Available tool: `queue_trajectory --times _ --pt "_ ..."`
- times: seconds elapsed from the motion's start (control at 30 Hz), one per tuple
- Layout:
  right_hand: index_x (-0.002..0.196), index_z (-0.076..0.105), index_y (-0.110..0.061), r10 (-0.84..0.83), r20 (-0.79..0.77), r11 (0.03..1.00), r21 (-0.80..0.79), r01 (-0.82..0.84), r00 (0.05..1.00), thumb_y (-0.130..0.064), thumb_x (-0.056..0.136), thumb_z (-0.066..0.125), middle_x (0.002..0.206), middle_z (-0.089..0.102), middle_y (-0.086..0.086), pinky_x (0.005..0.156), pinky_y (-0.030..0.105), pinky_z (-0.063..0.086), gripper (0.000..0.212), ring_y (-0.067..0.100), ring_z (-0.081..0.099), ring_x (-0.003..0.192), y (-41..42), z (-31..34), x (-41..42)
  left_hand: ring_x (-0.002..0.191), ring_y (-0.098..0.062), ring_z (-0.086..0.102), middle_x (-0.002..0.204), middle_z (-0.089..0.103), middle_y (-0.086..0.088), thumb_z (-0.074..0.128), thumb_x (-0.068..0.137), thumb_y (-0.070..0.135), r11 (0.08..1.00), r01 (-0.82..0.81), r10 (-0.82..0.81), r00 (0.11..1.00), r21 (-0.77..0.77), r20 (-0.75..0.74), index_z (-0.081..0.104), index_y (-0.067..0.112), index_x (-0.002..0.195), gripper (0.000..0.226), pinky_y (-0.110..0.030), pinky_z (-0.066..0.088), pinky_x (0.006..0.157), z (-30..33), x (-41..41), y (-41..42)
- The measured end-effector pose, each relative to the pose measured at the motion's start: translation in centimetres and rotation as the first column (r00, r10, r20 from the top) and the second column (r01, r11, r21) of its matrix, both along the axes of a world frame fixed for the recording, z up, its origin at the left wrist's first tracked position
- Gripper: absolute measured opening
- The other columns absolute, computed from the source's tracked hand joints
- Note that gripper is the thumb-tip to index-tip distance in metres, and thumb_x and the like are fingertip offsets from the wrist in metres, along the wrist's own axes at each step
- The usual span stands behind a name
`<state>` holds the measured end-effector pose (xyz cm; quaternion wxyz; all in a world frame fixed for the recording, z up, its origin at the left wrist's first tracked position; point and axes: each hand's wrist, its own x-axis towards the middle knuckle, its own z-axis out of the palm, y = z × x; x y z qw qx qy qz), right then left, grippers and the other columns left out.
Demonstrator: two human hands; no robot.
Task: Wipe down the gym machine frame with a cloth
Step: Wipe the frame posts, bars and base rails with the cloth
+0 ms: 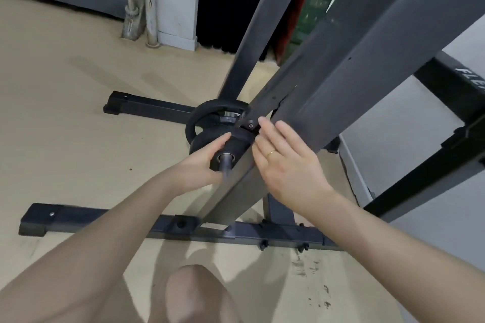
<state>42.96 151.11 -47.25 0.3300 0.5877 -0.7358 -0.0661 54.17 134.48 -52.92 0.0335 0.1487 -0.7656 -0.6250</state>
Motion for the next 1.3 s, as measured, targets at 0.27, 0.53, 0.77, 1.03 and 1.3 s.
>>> queue_trajectory --times 0.27,0.53,0.77,1.03,1.3 --pt "0.117 0.068 -0.005 -0.156 -0.344 0.913 0.308 0.269 0.926 -0.011 0.089 0.023 0.122 0.065 0.014 0.114 0.047 0.007 0.053 0.033 0.052 0.125 -1.4 -4.9 3.3 0.129 -0.014 0.043 0.137 0.042 0.006 0.062 0.084 -0.004 0.982 0.116 -0.124 0.991 -0.146 -0.047 0.032 0.015 0.143 0.069 -0.026 0.039 0.103 -5.0 -0.6 -1.4" --pt "0.114 0.068 0.0 -0.477 -0.227 0.878 -0.18 0.444 0.849 -0.003 0.101 0.014 0.124 0.063 0.015 0.115 0.037 0.004 0.056 0.034 0.047 0.127 -1.7 -0.7 3.5 0.125 -0.003 0.037 0.135 0.038 0.011 0.064 0.087 0.009 0.956 0.282 -0.281 0.959 -0.077 0.018 0.024 0.024 0.147 0.074 -0.016 0.031 0.099 -6.9 -0.7 -3.4" --pt "0.129 0.06 -0.01 -0.283 -0.308 0.867 0.323 0.38 0.908 -0.016 0.089 0.05 0.138 0.055 0.005 0.116 0.043 0.002 0.042 0.027 0.04 0.136 -2.5 -8.6 6.0 0.127 -0.014 0.048 0.141 0.047 0.006 0.069 0.084 0.022 0.882 0.295 -0.302 0.952 -0.367 0.04 0.023 0.031 0.148 0.078 -0.028 0.039 0.103 -8.2 -2.5 -2.8" --pt "0.133 0.055 -0.005 -0.446 -0.306 0.878 0.034 0.478 0.841 -0.002 0.1 0.017 0.141 0.051 0.01 0.117 0.042 0.008 0.05 0.029 0.033 0.137 -2.0 -8.3 5.5 0.114 -0.012 0.055 0.124 0.058 0.006 0.071 0.082 0.025 0.887 0.223 -0.253 0.967 -0.406 -0.021 0.049 0.021 0.132 0.054 -0.027 0.043 0.095 -8.8 -3.0 -3.0" --pt "0.129 0.053 -0.009 -0.295 0.118 0.719 -0.626 0.302 0.948 0.002 0.096 0.053 0.136 0.055 0.004 0.107 0.034 0.039 0.035 0.02 0.048 0.13 -3.1 -8.8 6.4 0.113 -0.018 0.054 0.125 0.055 0.0 0.072 0.082 0.021 0.883 0.233 -0.258 0.966 -0.408 -0.005 0.048 0.016 0.132 0.056 -0.038 0.043 0.099 -9.3 -3.4 -2.8"
